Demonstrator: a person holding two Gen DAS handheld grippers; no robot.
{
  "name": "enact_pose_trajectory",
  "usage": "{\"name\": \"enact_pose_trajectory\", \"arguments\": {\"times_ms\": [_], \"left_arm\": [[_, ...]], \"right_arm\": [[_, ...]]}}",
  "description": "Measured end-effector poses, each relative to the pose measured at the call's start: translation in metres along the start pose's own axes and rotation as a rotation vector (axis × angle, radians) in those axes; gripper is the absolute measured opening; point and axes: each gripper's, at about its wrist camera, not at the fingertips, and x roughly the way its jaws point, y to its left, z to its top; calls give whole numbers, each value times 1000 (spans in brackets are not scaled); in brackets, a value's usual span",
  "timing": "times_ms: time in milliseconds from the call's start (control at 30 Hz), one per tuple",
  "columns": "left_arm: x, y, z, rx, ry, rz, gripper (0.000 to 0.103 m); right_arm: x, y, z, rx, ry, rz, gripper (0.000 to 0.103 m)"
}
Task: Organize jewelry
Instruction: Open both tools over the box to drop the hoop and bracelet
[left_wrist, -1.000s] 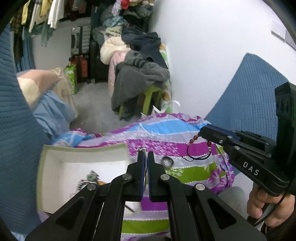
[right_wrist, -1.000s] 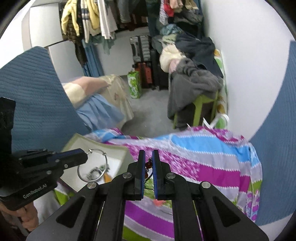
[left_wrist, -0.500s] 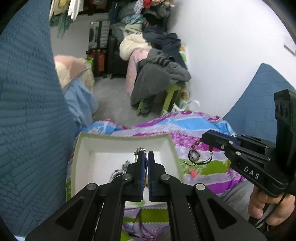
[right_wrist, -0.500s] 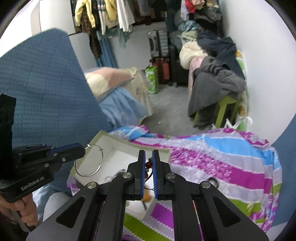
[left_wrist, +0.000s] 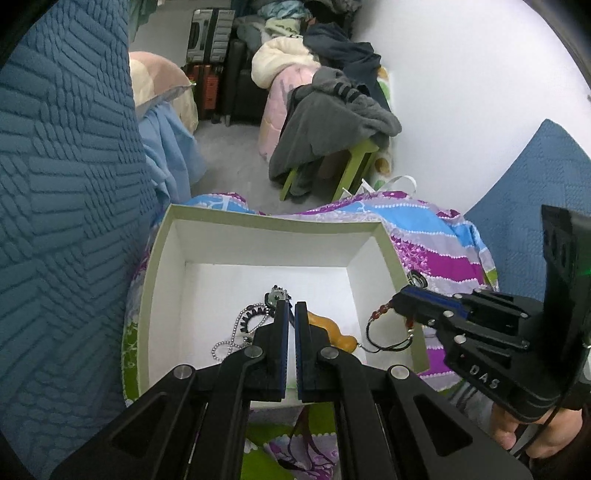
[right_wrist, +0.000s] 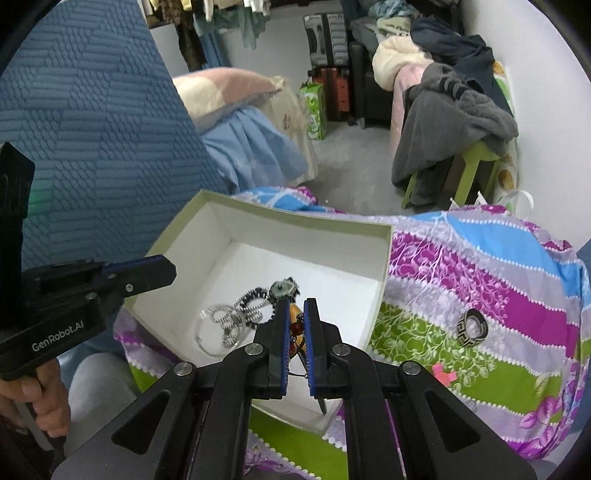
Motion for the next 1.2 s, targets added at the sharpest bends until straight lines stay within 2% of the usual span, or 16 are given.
{"name": "enact_pose_trajectory", "arguments": {"times_ms": [167, 333, 400, 433, 467, 800, 867, 933, 1000, 1167, 1200], "left_arm": [[1, 1, -5, -3, 0, -8, 3], [-14, -6, -6, 14, -29, -12, 4], [-23, -12, -5, 21, -47, -6, 4], [-26, -15, -5, 19, -52, -5, 4], [-31, -17, -4, 14, -60, -8, 4], [-72, -38, 6, -24, -137, -3, 5], [-78, -44, 8, -25, -150, 4, 16], [-84, -51, 8, -23, -179, 10, 50], [-91, -59, 8, -10, -214, 9, 67], [-102, -85, 10, 23, -269, 12, 73], [-103, -91, 11, 29, -277, 4, 78]], "right_arm": [[19, -3, -9, 8, 48, 15, 6], [16, -3, -10, 1, 56, 35, 7], [8, -1, -8, -6, 43, 39, 14], [3, -1, -7, -10, 31, 38, 24], [-4, -1, -5, -16, 17, 41, 27], [-72, -13, 14, -33, -116, 5, 27], [-86, -19, 17, -29, -142, -4, 27], [-97, -25, 19, -27, -164, -13, 27], [-109, -33, 21, -21, -185, -24, 28], [-129, -48, 19, -24, -222, -62, 32], [-132, -53, 17, -22, -228, -72, 33]]}}
